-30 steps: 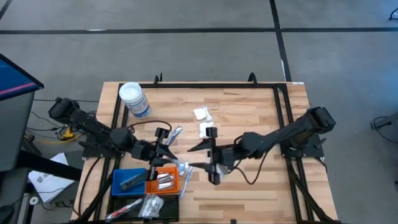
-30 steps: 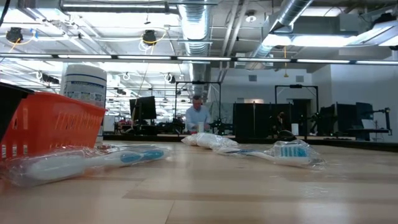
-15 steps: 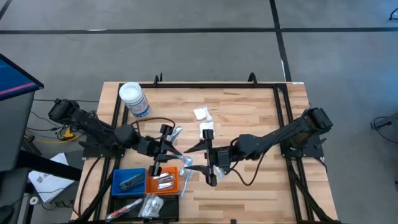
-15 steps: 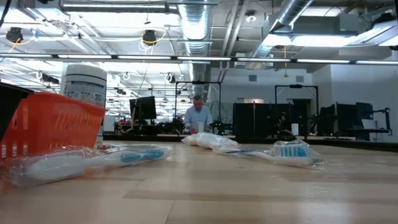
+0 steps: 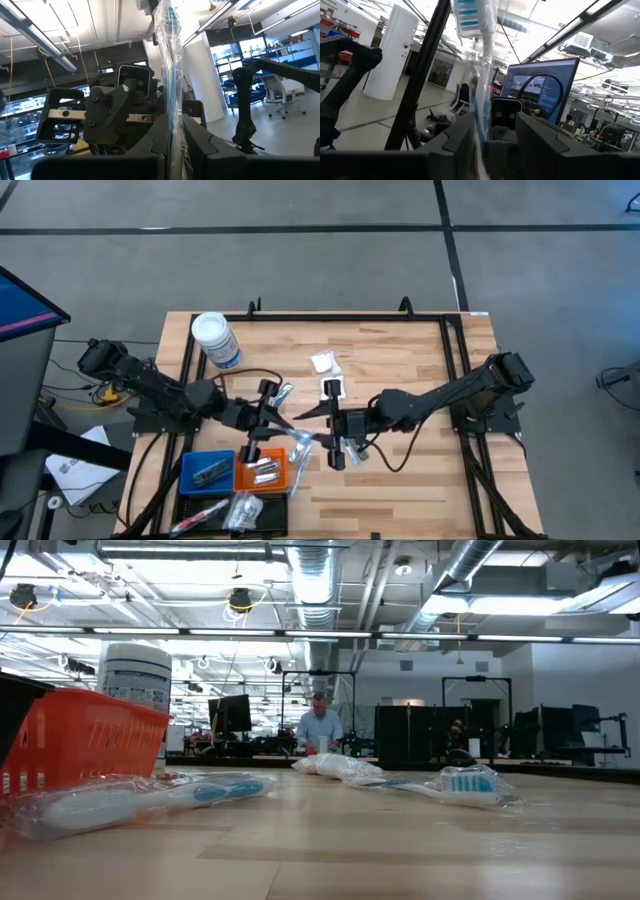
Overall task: Pick & Place Travel size toiletries
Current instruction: Put the right blue toothbrush into the left black basket
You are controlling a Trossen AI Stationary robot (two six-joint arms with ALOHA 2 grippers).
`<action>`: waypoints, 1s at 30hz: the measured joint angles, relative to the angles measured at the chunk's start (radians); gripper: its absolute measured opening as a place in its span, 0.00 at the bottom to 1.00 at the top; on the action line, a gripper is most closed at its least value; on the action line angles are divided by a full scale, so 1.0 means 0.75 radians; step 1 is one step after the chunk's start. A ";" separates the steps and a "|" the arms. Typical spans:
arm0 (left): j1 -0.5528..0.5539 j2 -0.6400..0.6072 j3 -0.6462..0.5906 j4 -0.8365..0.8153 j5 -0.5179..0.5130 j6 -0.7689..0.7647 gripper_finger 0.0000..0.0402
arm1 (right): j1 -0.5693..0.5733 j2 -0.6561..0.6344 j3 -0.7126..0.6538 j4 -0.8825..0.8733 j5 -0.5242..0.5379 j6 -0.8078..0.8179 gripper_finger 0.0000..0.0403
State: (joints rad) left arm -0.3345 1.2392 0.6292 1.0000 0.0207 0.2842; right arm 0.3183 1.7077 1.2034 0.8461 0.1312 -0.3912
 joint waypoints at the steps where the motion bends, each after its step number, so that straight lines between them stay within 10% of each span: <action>1: 0.005 0.000 0.000 -0.001 -0.003 -0.003 0.04 | 0.000 0.000 0.000 0.000 0.000 0.000 0.33; 18: 0.046 0.000 0.000 -0.028 -0.002 -0.047 0.04 | -0.005 0.000 0.000 -0.031 -0.003 0.024 0.38; 30: 0.046 0.000 -0.001 -0.037 -0.004 -0.047 0.06 | -0.027 -0.001 0.000 -0.063 0.000 0.030 0.05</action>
State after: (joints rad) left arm -0.3004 1.2392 0.6289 0.9722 0.0177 0.2493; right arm 0.2982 1.7070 1.2034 0.7992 0.1309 -0.3690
